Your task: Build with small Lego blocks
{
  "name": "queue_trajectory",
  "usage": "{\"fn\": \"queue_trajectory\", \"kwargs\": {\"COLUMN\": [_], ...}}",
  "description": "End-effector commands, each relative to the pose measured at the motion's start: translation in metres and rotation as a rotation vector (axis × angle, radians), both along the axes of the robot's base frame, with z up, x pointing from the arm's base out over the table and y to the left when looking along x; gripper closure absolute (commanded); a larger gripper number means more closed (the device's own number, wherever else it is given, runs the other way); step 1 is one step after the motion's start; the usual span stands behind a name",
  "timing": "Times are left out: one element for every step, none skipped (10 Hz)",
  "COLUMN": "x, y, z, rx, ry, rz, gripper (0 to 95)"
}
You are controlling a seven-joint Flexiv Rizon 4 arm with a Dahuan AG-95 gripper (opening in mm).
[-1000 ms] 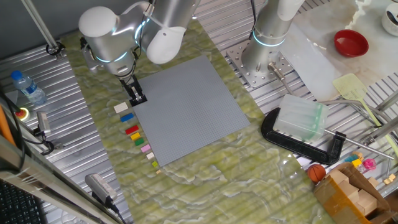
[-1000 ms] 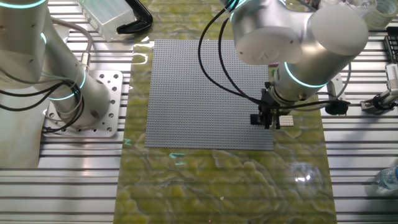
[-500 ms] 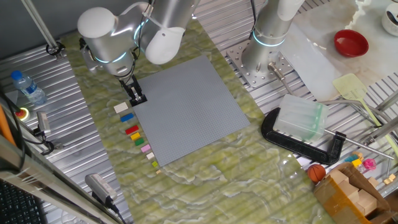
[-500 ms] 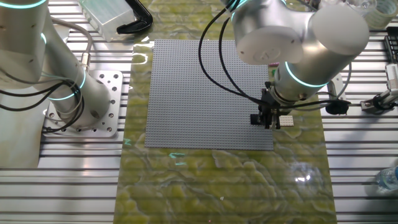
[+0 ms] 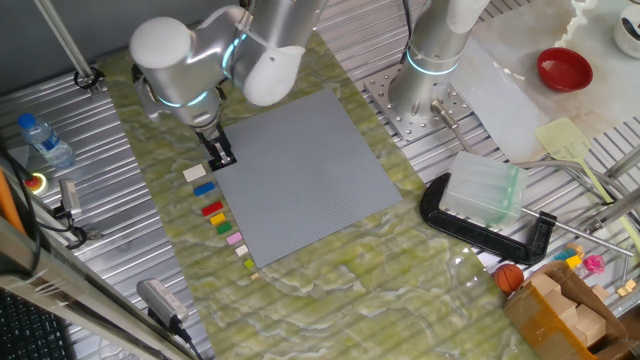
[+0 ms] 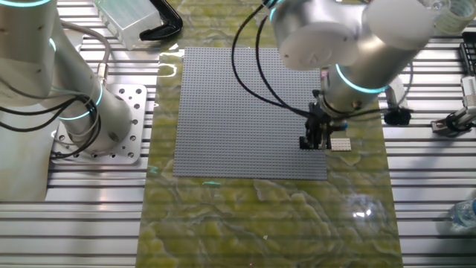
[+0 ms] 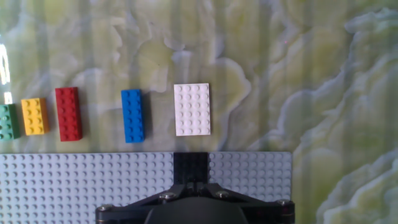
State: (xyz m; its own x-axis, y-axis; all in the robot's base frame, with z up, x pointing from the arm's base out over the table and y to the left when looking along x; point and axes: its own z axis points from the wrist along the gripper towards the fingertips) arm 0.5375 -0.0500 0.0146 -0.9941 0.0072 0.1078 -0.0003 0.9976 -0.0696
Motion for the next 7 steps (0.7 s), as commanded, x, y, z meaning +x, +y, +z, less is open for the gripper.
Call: {"fn": "queue_trajectory", "kwargs": {"x": [0.0027, 0.0031, 0.0032, 0.0031, 0.0037, 0.0049, 0.0068], "y": [0.0054, 0.0052, 0.0051, 0.0050, 0.0044, 0.0039, 0.0037], "z": [0.0186, 0.0180, 0.0180, 0.0182, 0.0176, 0.0166, 0.0158], "rx": [0.006, 0.007, 0.006, 0.008, 0.008, 0.013, 0.017], "ry": [-0.004, -0.007, -0.009, -0.018, -0.022, -0.025, -0.027], "rz": [-0.010, -0.009, -0.007, -0.004, -0.004, 0.003, 0.010], "gripper": [95.0, 95.0, 95.0, 95.0, 95.0, 95.0, 95.0]}}
